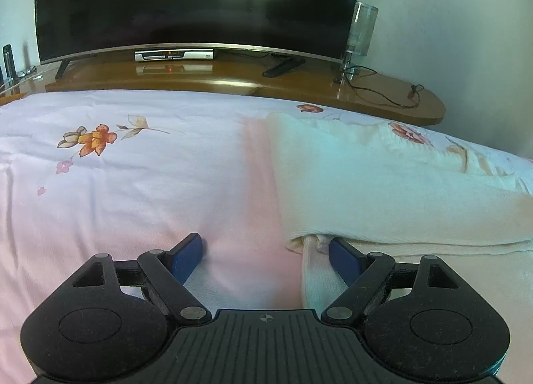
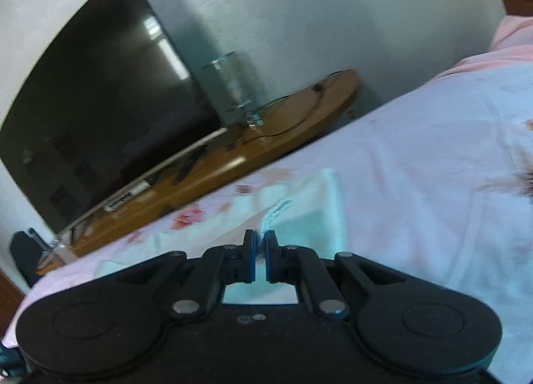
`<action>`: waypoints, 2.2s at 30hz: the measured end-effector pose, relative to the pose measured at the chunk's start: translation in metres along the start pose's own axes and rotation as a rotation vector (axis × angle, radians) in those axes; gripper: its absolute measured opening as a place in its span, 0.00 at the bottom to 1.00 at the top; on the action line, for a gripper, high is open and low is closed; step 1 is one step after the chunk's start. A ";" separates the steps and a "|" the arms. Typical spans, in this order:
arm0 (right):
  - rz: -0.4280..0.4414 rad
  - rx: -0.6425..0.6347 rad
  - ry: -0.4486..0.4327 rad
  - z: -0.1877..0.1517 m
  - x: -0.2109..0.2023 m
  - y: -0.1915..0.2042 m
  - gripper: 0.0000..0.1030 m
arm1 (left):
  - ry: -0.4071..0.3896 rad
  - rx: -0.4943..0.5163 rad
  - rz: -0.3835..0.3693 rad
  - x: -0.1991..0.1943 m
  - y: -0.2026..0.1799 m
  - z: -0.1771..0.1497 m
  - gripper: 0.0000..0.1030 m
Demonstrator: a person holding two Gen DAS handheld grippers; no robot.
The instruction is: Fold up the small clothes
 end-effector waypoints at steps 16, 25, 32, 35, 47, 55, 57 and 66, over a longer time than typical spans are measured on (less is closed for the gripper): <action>-0.056 -0.008 0.016 -0.012 -0.001 -0.018 0.06 | 0.016 0.017 -0.019 -0.004 0.006 0.001 0.80; -0.058 -0.134 -0.052 -0.007 -0.008 -0.011 0.11 | -0.142 0.087 -0.153 -0.041 -0.022 0.026 0.80; -0.053 -0.208 -0.049 -0.003 0.007 0.002 0.06 | -0.109 0.214 -0.182 0.004 -0.074 0.037 0.80; -0.103 -0.240 0.070 -0.012 0.035 -0.007 0.05 | -0.026 0.195 -0.167 0.029 -0.066 0.026 0.81; -0.038 -0.225 -0.047 0.003 0.030 -0.017 0.11 | -0.075 0.116 -0.182 0.064 -0.048 0.075 0.80; -0.054 -0.219 -0.025 0.005 0.044 -0.020 0.14 | -0.107 0.092 -0.183 0.074 -0.045 0.082 0.81; -0.049 -0.237 -0.007 0.004 0.051 -0.019 0.14 | -0.025 0.118 -0.130 0.096 -0.047 0.078 0.83; -0.082 -0.220 -0.008 0.006 0.036 -0.025 0.21 | -0.076 0.099 -0.105 0.055 -0.026 0.062 0.93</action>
Point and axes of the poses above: each gripper's, at about its wrist camera, not at the fingertips, and x roughly the way its jaws point, y to its left, z to its top, the point moved 2 cm from there along x, roughly the way its jaws point, and after that the axes turned 1 degree about -y, right-handed, at the moved point
